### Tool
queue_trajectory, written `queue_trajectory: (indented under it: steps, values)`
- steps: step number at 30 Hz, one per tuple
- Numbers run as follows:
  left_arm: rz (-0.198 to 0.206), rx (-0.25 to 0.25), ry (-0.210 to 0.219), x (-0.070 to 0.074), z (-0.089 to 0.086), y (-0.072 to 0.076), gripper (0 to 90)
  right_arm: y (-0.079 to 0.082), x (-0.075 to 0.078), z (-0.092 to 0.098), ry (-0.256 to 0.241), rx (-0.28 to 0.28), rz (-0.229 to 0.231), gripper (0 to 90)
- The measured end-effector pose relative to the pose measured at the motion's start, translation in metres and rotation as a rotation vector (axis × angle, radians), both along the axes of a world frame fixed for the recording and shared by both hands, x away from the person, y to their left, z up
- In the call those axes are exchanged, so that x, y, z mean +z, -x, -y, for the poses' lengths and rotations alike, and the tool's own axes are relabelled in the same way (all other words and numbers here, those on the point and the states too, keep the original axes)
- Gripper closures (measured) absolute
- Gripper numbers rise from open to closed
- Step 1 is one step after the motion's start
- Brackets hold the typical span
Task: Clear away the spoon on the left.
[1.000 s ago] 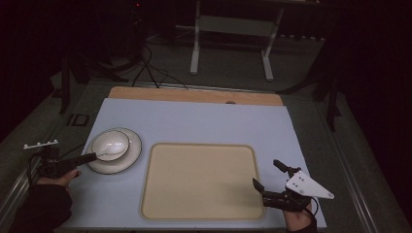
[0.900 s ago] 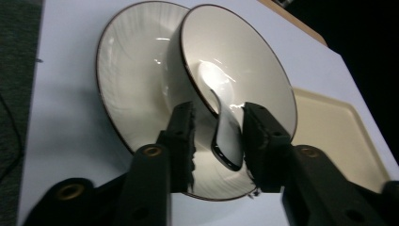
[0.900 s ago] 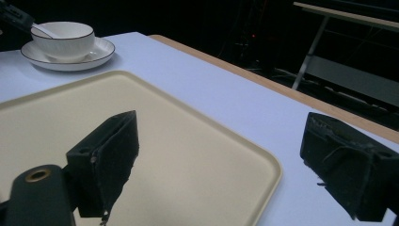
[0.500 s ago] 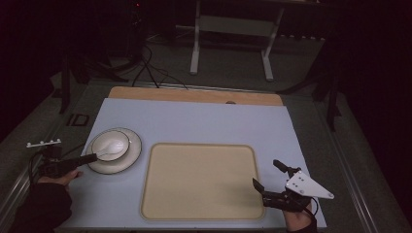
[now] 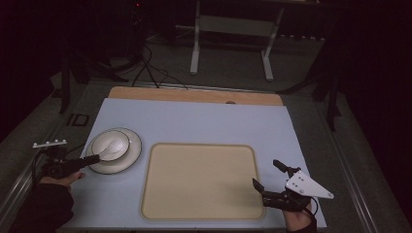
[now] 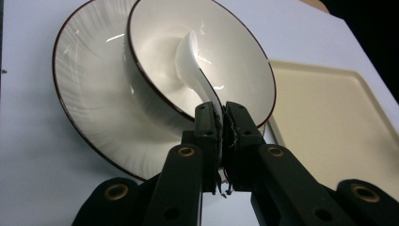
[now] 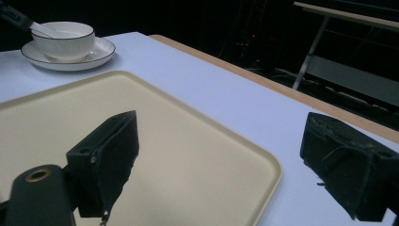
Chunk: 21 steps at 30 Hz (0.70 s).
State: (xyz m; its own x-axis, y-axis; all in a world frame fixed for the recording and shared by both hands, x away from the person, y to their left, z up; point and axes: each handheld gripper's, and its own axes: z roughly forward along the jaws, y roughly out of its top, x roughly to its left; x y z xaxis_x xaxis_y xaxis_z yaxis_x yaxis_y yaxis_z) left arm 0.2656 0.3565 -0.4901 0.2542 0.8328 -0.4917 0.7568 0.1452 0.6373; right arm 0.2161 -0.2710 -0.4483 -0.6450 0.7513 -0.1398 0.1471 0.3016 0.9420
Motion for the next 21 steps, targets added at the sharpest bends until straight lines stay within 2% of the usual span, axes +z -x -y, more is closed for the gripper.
queue_trajectory:
  steps: [10, 21]
  values:
    - [0.036, 0.005, -0.024, 0.010, 0.010, 0.005, 85.3, 0.000, 0.000, 0.001, -0.003, -0.001, 0.001, 12.1]
    - [0.052, 0.017, -0.019, 0.020, 0.012, 0.010, 85.3, 0.000, 0.000, 0.001, -0.007, -0.002, 0.000, 12.1]
